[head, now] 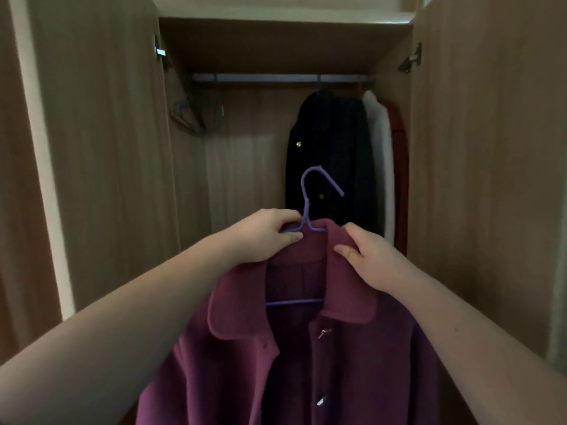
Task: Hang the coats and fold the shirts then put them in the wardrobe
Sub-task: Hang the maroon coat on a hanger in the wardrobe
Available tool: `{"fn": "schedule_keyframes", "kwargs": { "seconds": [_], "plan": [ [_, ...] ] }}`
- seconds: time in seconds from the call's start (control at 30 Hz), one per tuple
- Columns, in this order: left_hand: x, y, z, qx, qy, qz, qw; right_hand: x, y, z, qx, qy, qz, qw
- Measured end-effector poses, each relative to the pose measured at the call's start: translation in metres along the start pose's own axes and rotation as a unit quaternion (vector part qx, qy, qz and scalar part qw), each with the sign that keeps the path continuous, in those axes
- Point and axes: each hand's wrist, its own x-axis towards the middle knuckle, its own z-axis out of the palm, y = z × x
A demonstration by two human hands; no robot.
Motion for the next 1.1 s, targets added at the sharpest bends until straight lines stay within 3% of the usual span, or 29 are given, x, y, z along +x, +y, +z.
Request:
{"fn": "schedule_keyframes", "kwargs": {
  "seconds": [0.13, 0.2, 0.3, 0.43, 0.53, 0.67, 0.77, 0.9, 1.1],
  "plan": [
    [0.028, -0.02, 0.005, 0.02, -0.043, -0.063, 0.997, 0.044, 0.029, 0.023, 0.001, 0.004, -0.044, 0.999],
    [0.042, -0.033, 0.008, -0.088, -0.106, -0.124, 0.983, 0.067, 0.04, 0.035, 0.0, 0.008, -0.079, 0.997],
    [0.059, -0.047, 0.016, -0.263, -0.154, -0.221, 0.927, 0.104, 0.053, 0.052, -0.018, 0.014, -0.106, 0.994],
    [0.086, -0.068, 0.033, -0.218, -0.021, -0.265, 0.939, 0.138, 0.06, 0.062, -0.064, 0.079, -0.08, 0.992],
    [0.099, -0.083, 0.04, -0.231, 0.052, -0.316, 0.919, 0.14, 0.051, 0.054, 0.071, 0.124, -0.089, 0.986],
    [0.118, -0.092, 0.042, -0.307, 0.175, -0.415, 0.838, 0.125, 0.032, 0.051, 0.251, -0.023, -0.136, 0.958],
    [0.132, -0.087, 0.048, -0.369, 0.235, -0.442, 0.783, 0.129, 0.021, 0.055, 0.323, -0.117, -0.097, 0.934],
    [0.139, -0.08, 0.058, -0.382, 0.259, -0.463, 0.757, 0.144, 0.012, 0.046, 0.211, -0.178, -0.015, 0.961],
    [0.14, -0.079, 0.082, -0.515, 0.275, -0.451, 0.675, 0.144, 0.0, 0.043, -0.076, -0.19, -0.045, 0.978]
  ]
}}
